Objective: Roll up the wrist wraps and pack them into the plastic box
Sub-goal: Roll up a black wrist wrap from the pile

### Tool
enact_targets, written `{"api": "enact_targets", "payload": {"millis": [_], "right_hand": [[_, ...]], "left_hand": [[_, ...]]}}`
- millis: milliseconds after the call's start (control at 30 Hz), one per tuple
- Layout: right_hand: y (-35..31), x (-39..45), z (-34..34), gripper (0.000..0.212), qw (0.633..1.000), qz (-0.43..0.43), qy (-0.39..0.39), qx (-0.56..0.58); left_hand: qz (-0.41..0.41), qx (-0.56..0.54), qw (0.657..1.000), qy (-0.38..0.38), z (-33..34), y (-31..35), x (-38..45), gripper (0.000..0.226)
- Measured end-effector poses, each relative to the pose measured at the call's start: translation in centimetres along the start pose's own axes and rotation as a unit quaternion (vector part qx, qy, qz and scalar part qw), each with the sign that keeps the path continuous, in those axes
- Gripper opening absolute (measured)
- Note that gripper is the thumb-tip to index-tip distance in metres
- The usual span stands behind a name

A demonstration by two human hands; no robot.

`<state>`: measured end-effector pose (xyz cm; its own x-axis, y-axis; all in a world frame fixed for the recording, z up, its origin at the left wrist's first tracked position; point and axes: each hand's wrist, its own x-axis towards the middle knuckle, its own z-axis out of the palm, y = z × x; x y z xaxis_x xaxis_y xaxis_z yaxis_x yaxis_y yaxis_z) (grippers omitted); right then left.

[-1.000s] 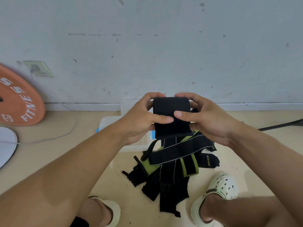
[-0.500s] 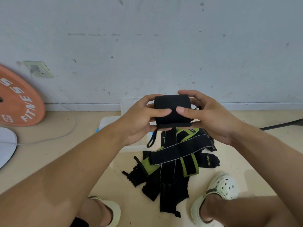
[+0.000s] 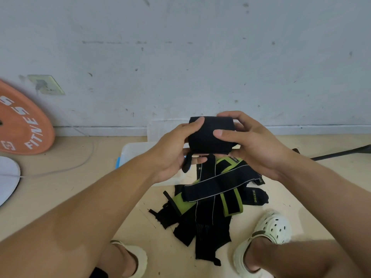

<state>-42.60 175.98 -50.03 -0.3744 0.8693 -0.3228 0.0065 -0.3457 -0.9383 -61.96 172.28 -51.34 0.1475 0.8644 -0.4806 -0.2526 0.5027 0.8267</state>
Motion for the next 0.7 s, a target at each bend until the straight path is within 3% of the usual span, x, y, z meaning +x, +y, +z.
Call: {"api": "enact_targets", "payload": {"millis": [200, 333, 467, 567, 700], "right_hand": [[0.1, -0.6, 0.7, 0.051, 0.979, -0.073, -0.028, -0.191], [0.7, -1.0, 1.8, 0.050, 0.969, -0.087, -0.029, -0.230], [1.5, -0.4, 2.7, 0.051, 0.984, -0.051, 0.015, -0.170], [1.8, 0.0, 2.7, 0.062, 0.996, 0.017, -0.025, -0.083], [1.5, 0.1, 2.4, 0.057, 0.997, 0.062, -0.047, -0.027]], "left_hand": [[-0.016, 0.002, 0.999, 0.051, 0.3, -0.5, 0.1, 0.057], [-0.012, -0.003, 0.992, 0.127, 0.7, -1.3, 0.2, 0.053], [0.016, 0.053, 0.984, 0.172, 0.4, -1.5, 0.6, 0.049], [0.024, 0.075, 0.980, 0.185, 0.2, -1.8, 0.8, 0.044], [0.034, 0.102, 0.974, 0.199, 0.2, -2.2, 1.0, 0.039]]}}
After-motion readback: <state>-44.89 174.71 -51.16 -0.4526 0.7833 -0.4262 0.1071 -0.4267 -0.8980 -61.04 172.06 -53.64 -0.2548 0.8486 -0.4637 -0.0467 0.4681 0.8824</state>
